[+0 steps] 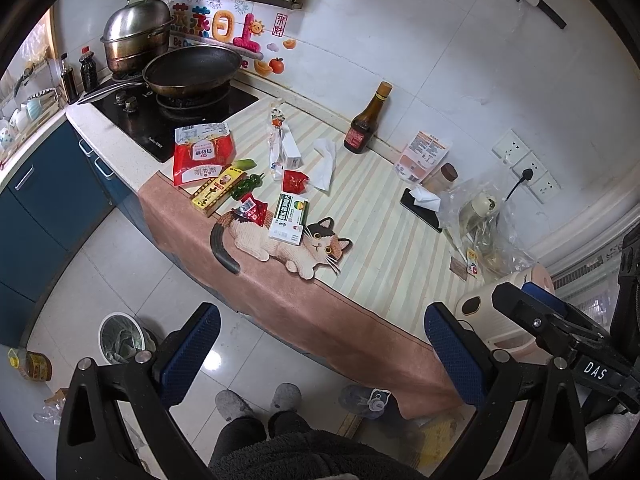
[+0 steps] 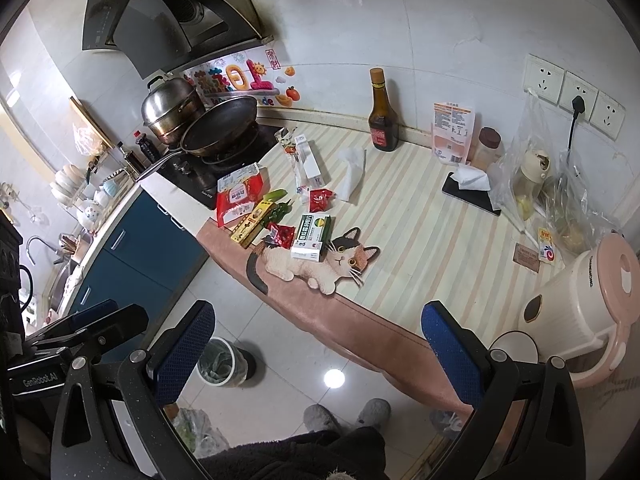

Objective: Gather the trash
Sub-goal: 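Grasp the yellow spice box with the left tool while the right tool grasps the green-white medicine box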

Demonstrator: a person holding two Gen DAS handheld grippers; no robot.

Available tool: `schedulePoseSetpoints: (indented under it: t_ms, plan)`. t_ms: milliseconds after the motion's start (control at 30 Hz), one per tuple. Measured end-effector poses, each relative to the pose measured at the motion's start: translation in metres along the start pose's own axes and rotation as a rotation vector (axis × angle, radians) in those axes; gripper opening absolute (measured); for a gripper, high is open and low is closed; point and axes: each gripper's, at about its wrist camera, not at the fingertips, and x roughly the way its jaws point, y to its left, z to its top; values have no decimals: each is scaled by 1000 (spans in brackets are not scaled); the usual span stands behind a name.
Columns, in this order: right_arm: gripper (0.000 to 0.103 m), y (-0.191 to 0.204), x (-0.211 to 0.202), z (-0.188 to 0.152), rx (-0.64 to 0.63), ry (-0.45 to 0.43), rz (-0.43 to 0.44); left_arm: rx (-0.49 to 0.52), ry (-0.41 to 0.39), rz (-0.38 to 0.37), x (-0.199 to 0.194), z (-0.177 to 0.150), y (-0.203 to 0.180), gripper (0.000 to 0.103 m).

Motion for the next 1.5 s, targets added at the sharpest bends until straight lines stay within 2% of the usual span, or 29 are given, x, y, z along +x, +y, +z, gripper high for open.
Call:
schedulePoseSetpoints:
  t_ms: [100, 167, 233, 300, 467, 600, 700, 767, 867, 967, 1100, 1200, 1233, 1267, 1300, 1333, 1433, 1500]
  plan:
    - [103, 0, 1, 2, 9, -1, -5, 4, -10, 25, 0, 0, -1, 103]
    - [103, 7, -2, -2, 22, -8, -21, 26, -55, 127, 1, 2, -1, 103]
    - [103, 12, 3, -5, 28, -10, -39, 58, -118, 265, 6, 7, 2, 103]
    - [103, 17, 13, -3, 42, -17, -66, 75, -136, 377, 18, 15, 10, 103]
    - [103, 28, 53, 0, 87, -24, -153, 45, -84, 444, 57, 34, 43, 103]
    - [103, 28, 110, 13, 137, 24, -210, 14, -23, 482, 92, 43, 82, 103]
    - [103, 28, 160, 22, 156, 67, -236, -17, 17, 512, 116, 43, 134, 103]
    - [103, 26, 198, 27, 160, 107, -257, -34, 47, 528, 137, 47, 155, 103]
    - [103, 23, 263, 35, 159, 184, -279, 2, 106, 560, 178, 59, 177, 103]
    - [103, 24, 333, 44, 141, 261, -285, 81, 176, 603, 225, 71, 185, 103]
    - [99, 31, 407, 55, 91, 319, -320, 154, 258, 610, 274, 91, 187, 103]
    - [94, 35, 457, 58, 65, 400, -314, 198, 302, 586, 302, 106, 183, 103]
    - [93, 36, 464, 58, 72, 399, -263, 219, 316, 578, 309, 109, 181, 103]
    - [81, 37, 468, 60, 64, 402, -261, 243, 331, 567, 320, 113, 178, 103]
    - [63, 39, 473, 60, 27, 421, -302, 267, 344, 557, 330, 117, 175, 103]
    - [64, 40, 478, 60, -15, 435, -329, 294, 360, 543, 340, 121, 173, 103]
    - [64, 25, 480, 58, 7, 469, -280, 343, 412, 501, 365, 131, 170, 103]
    - [63, 17, 479, 59, 3, 482, -283, 359, 443, 471, 380, 139, 170, 103]
